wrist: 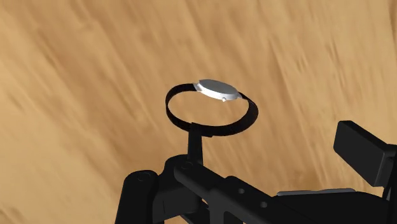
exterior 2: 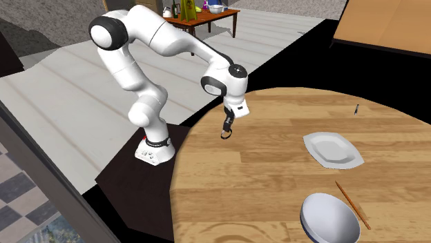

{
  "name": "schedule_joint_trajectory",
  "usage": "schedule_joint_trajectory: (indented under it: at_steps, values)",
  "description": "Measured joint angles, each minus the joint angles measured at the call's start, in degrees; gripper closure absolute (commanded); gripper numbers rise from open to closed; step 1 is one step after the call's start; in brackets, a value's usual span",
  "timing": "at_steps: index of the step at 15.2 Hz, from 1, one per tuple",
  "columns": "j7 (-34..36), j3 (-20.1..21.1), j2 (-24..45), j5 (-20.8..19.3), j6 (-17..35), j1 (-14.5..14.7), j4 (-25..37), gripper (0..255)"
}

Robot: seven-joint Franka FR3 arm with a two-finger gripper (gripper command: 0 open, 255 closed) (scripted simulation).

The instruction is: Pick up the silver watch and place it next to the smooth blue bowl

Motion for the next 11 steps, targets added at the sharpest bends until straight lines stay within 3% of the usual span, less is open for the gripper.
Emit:
schedule_joint_trajectory:
  at_steps: [6, 11]
  values:
    - [-0.9, 0.57, 2.92, 1.87, 5.17, 0.95, -2.27, 0]
    - [-0.96, 0.73, 3.43, 2.18, 5.95, 1.15, -2.48, 0]
